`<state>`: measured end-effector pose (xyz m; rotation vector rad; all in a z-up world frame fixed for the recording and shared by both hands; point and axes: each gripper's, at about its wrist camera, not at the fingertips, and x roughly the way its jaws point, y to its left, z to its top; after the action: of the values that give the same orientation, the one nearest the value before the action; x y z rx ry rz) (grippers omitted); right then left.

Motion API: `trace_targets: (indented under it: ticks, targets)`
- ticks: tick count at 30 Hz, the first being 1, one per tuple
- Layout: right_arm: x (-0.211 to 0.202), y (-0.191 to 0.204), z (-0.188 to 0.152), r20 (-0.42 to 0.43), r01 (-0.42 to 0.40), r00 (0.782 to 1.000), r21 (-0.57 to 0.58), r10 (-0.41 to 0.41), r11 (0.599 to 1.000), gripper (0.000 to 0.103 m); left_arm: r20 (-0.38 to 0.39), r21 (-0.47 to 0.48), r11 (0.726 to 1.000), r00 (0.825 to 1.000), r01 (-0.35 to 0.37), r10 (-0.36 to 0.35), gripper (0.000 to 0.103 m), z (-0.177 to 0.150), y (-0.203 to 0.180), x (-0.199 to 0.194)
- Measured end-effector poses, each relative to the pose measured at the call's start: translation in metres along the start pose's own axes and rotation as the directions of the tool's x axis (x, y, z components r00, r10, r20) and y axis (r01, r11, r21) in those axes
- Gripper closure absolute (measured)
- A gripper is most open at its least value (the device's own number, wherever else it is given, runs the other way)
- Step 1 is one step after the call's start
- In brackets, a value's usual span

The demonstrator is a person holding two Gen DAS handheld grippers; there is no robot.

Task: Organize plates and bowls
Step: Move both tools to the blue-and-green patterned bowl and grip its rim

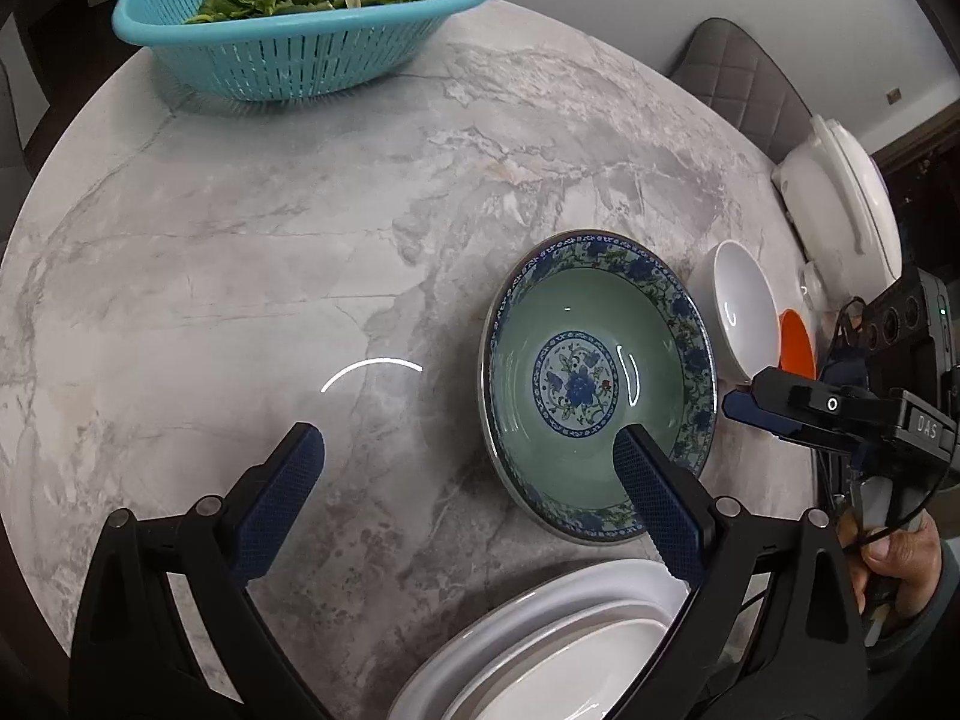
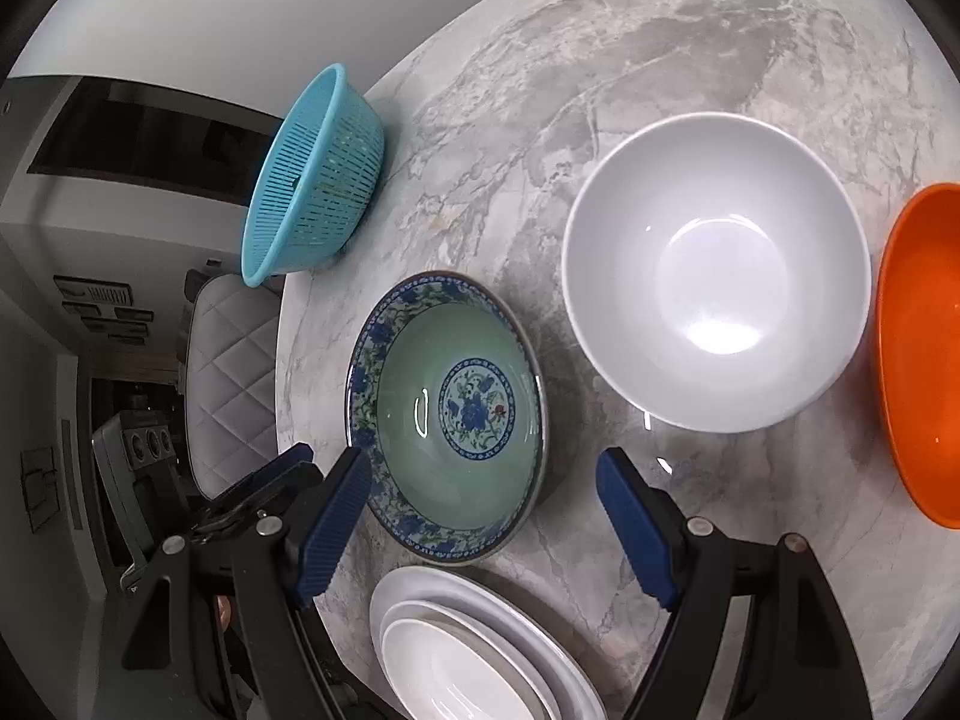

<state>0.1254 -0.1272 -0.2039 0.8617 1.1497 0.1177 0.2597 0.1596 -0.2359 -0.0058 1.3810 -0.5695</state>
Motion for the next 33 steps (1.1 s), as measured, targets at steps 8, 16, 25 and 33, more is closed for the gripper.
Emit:
trace_targets:
  ticks: [8,16,25,33]
  targets:
    - [0.012,-0.01,0.009,-0.008,-0.014,1.0,0.046,0.014,0.999,0.023,-0.015,0.054,0.999,1.0,-0.002,0.003,0.007,0.013,-0.013,0.02]
    - [0.019,-0.012,0.008,-0.015,-0.016,1.0,0.054,0.017,0.998,0.023,-0.024,0.06,0.998,0.999,-0.027,0.028,0.013,0.016,-0.013,0.033]
    - [0.024,-0.009,0.01,-0.02,-0.002,1.0,0.048,0.003,0.999,0.023,0.0,0.093,0.992,0.996,-0.086,0.087,0.019,0.02,-0.02,0.034]
    - [0.029,-0.01,0.011,-0.028,0.008,1.0,0.059,-0.006,0.998,0.037,-0.026,0.068,0.995,0.997,-0.072,0.074,0.063,0.018,-0.013,0.038]
